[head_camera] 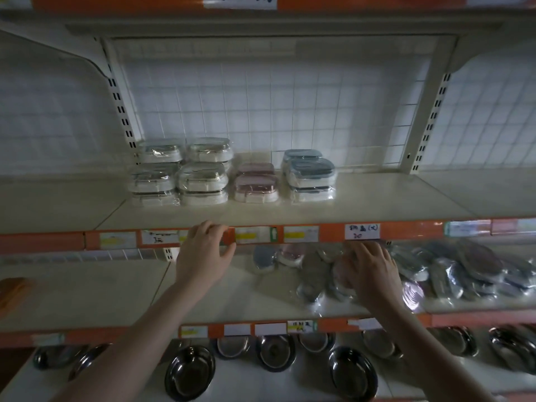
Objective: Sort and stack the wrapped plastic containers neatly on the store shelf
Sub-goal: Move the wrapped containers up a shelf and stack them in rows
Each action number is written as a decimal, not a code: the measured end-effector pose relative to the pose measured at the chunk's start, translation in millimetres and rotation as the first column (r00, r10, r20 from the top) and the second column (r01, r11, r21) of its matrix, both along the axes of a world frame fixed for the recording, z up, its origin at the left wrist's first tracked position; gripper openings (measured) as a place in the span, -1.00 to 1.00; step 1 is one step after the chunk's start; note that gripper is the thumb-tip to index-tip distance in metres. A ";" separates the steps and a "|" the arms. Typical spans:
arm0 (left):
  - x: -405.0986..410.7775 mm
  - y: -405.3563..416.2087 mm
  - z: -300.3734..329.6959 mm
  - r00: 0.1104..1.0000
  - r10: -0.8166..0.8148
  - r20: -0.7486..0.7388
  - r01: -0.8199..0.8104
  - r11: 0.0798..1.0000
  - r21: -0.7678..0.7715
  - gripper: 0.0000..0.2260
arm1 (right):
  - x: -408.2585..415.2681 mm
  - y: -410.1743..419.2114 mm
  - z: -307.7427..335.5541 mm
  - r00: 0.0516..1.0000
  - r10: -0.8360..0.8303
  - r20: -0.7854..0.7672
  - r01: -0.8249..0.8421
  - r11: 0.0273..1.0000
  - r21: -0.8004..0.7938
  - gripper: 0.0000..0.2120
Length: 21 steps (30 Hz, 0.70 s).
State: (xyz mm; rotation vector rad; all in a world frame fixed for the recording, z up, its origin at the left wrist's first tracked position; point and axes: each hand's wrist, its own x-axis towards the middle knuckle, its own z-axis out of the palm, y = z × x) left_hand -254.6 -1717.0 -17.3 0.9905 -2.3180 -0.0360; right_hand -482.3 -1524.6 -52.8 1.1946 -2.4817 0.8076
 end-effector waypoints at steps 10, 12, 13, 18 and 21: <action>-75.7 126.0 -44.6 0.997 0.067 0.030 -0.070 0.987 0.144 -0.65 | -87.2 112.0 -44.3 0.997 0.024 0.068 -0.029 0.997 0.066 -0.73; -86.8 142.5 -53.9 0.998 0.056 0.034 -0.061 0.985 0.161 -0.66 | -97.5 124.2 -51.3 0.996 0.023 0.087 -0.032 0.995 0.097 -0.75; -91.3 148.1 -57.9 0.998 0.053 0.041 -0.059 0.985 0.164 -0.67 | -101.6 128.0 -54.5 0.996 0.027 0.084 -0.036 0.994 0.107 -0.76; -110.7 162.2 -74.2 0.996 0.037 0.077 -0.050 0.983 0.177 -0.64 | -115.4 131.3 -66.9 0.997 0.059 0.053 -0.064 0.994 0.084 -0.82; -121.1 159.2 -85.8 0.995 0.022 0.101 -0.042 0.980 0.194 -0.62 | -120.3 125.0 -74.3 0.997 0.057 0.045 -0.060 0.995 0.082 -0.82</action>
